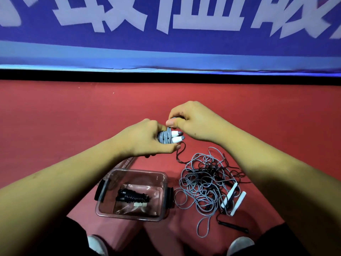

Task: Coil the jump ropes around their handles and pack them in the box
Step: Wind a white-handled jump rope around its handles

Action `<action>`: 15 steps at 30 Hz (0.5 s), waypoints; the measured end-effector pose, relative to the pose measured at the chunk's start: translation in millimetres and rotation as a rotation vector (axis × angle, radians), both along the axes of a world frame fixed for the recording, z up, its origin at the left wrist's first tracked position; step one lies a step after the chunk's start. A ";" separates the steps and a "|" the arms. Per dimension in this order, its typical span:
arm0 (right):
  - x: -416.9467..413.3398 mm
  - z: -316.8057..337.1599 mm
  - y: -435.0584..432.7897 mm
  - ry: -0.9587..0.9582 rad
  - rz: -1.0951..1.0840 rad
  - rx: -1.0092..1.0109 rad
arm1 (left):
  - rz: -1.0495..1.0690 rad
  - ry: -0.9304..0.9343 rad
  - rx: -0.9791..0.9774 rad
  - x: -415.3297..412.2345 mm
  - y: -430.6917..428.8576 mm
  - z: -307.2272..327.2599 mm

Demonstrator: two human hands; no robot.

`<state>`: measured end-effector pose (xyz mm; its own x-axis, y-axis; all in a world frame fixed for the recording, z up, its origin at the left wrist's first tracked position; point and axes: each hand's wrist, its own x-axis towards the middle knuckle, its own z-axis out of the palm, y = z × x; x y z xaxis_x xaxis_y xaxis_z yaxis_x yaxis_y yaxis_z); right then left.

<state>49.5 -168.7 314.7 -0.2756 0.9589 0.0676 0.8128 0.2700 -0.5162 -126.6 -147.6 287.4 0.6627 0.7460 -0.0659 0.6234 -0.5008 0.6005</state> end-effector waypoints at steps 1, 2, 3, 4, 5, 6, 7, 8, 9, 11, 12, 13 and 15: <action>0.5 -1.2 0.5 0.038 0.000 -0.030 | -0.011 -0.020 -0.014 -1.3 -1.2 0.9; 0.6 -2.5 1.0 0.073 0.001 -0.050 | -0.015 -0.037 -0.029 -3.0 -2.0 1.8; 0.0 -3.8 1.3 0.106 0.006 -0.061 | -0.014 -0.063 -0.046 -4.9 -2.2 2.8; -1.0 -5.0 1.8 0.142 0.010 -0.063 | -0.010 -0.101 -0.071 -7.0 -2.4 3.8; -2.6 -5.4 2.2 0.186 0.010 -0.066 | -0.007 -0.149 -0.096 -9.5 -2.6 4.9; -4.1 -5.4 2.6 0.244 0.001 -0.086 | -0.010 -0.201 -0.113 -11.5 -3.1 6.0; -5.7 -5.3 2.9 0.335 -0.013 -0.137 | -0.012 -0.256 -0.124 -13.4 -4.5 7.3; -7.1 -6.1 3.5 0.458 -0.034 -0.217 | -0.013 -0.309 -0.139 -14.8 -6.1 8.3; -8.3 -6.8 3.5 0.602 -0.061 -0.318 | -0.011 -0.356 -0.160 -15.5 -7.7 9.4; -8.8 -8.3 1.7 0.849 -0.112 -0.496 | -0.003 -0.433 -0.210 -15.7 -9.1 10.5; -7.8 -9.2 1.9 0.922 -0.124 -0.536 | 0.003 -0.464 -0.243 -16.0 -9.0 10.8; -6.2 -9.5 1.8 0.975 -0.130 -0.561 | 0.006 -0.498 -0.280 -16.3 -9.0 11.3; -2.6 -10.0 1.8 1.040 -0.133 -0.581 | 0.008 -0.567 -0.345 -15.8 -7.8 11.5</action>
